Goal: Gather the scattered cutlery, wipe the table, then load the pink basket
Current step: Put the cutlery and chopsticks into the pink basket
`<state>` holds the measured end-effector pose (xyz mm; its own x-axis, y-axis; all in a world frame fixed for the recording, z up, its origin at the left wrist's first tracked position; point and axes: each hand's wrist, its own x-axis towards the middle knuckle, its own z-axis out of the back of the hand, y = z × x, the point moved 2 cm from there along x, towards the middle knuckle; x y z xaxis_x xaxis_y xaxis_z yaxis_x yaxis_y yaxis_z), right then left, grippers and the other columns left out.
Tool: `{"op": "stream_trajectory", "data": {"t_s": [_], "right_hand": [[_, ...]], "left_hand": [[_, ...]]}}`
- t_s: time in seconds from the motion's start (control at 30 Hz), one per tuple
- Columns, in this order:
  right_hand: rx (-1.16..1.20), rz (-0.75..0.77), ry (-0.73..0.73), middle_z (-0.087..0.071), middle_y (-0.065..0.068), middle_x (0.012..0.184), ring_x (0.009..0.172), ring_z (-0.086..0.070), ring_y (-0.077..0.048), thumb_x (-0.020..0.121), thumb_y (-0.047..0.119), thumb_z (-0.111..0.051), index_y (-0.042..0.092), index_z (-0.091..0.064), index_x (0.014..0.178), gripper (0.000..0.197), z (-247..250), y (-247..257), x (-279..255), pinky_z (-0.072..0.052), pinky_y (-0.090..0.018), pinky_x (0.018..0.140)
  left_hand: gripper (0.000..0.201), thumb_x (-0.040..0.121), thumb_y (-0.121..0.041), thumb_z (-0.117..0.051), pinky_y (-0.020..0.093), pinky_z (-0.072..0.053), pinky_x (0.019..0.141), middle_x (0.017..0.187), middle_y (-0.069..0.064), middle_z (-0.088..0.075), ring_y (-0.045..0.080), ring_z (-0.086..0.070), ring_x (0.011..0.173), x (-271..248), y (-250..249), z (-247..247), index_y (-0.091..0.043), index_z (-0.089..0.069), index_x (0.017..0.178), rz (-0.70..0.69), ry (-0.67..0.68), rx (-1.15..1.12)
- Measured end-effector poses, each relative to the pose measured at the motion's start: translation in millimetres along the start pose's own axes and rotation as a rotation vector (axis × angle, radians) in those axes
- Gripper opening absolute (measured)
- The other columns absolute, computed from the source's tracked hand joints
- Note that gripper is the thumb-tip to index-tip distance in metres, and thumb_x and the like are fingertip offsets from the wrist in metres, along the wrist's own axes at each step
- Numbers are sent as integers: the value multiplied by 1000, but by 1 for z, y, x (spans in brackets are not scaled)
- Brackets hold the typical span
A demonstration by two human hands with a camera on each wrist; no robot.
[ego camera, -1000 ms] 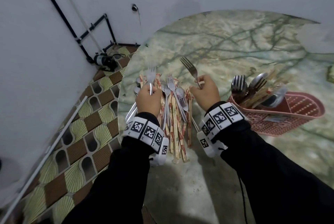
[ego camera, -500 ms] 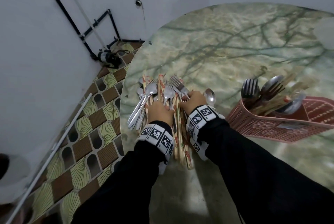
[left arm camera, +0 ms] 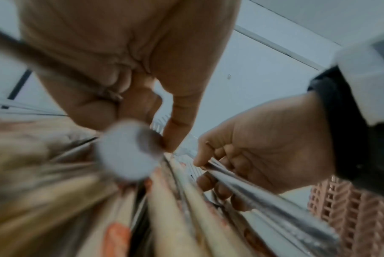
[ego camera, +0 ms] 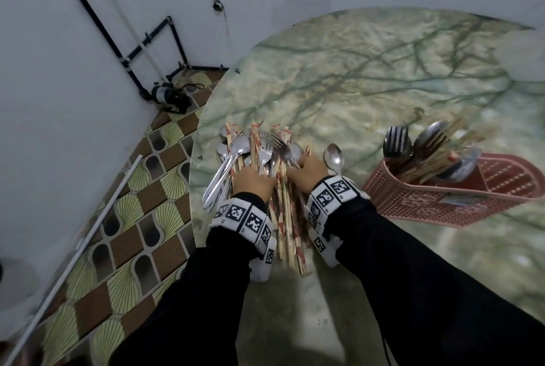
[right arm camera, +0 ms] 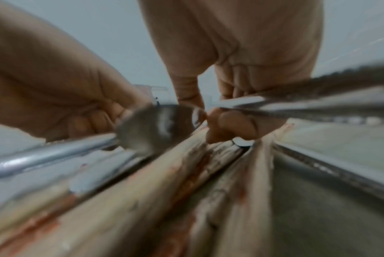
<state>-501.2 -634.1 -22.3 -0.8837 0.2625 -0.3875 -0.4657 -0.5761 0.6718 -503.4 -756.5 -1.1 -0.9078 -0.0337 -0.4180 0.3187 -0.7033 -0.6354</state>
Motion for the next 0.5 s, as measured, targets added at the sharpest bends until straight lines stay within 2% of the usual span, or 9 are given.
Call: {"op": "stream_trajectory", "data": {"t_s": [0.07, 0.13, 0.2, 0.23, 0.27, 0.3, 0.33, 0.4, 0.5], "right_hand": [[133, 7, 10, -54, -14, 71, 61, -53, -22, 86, 10, -52, 9, -45, 70, 17, 2, -2, -3, -46, -32, 58], [285, -15, 2, -56, -14, 68, 45, -54, -16, 91, 7, -47, 8, -47, 78, 12, 9, -4, -9, -47, -25, 47], [348, -26, -53, -52, -11, 69, 40, -48, -12, 94, 6, -42, 10, -46, 82, 13, 20, -5, -13, -35, -17, 33], [376, -30, -91, -50, -10, 70, 39, -46, -9, 92, 4, -41, 12, -45, 80, 15, 27, -5, -15, -30, -16, 31], [419, -43, -131, -48, -9, 68, 35, -42, -7, 89, 2, -41, 14, -45, 75, 18, 33, -7, -15, -26, -16, 29], [473, -65, -155, -46, -9, 64, 30, -36, -6, 87, 2, -42, 14, -44, 71, 21, 38, -7, -17, -22, -14, 29], [536, -81, -163, -43, -8, 60, 26, -31, -6, 87, 4, -44, 14, -43, 67, 22, 43, -8, -19, -20, -12, 31], [641, -84, -156, -37, -6, 55, 23, -26, -6, 90, 10, -47, 13, -45, 68, 23, 50, -8, -24, -19, -9, 34], [679, -41, -143, -38, -6, 54, 26, -31, -9, 92, 5, -44, 11, -48, 71, 22, 54, -5, -31, -23, -12, 35]], "left_hand": [[37, 89, -18, -55, 25, -26, 44, 57, 4, -39, 16, -38, 50, -1, 3, 2, -7, -39, 57, 24, 17, -56], [28, 92, -16, -46, 25, -34, 49, 65, 7, -48, 16, -46, 55, -3, 2, 5, -5, -46, 67, 12, 33, -132], [23, 92, -12, -39, 32, -49, 64, 92, 17, -62, 30, -62, 79, -3, 1, 5, 1, -54, 105, -3, 33, -277], [33, 92, -9, -37, 34, -50, 65, 101, 20, -62, 34, -63, 86, -3, 0, 4, 0, -47, 122, -3, 37, -346], [38, 92, -6, -35, 31, -49, 57, 99, 18, -61, 33, -63, 80, -5, -2, 5, -2, -40, 129, -6, 42, -411], [39, 91, -4, -35, 28, -44, 51, 90, 15, -59, 29, -59, 70, -4, -4, 4, -2, -37, 130, -12, 37, -461], [37, 90, -4, -35, 29, -41, 52, 85, 12, -54, 27, -52, 65, -5, -7, 4, -1, -37, 126, -18, 23, -496], [31, 86, -10, -38, 35, -36, 64, 84, 12, -48, 25, -43, 71, -9, -12, 5, 1, -41, 115, -53, -22, -542], [43, 75, -28, -44, 42, -39, 62, 76, 16, -47, 34, -39, 65, -15, -15, 2, 0, -50, 106, -48, -62, -616]]}}
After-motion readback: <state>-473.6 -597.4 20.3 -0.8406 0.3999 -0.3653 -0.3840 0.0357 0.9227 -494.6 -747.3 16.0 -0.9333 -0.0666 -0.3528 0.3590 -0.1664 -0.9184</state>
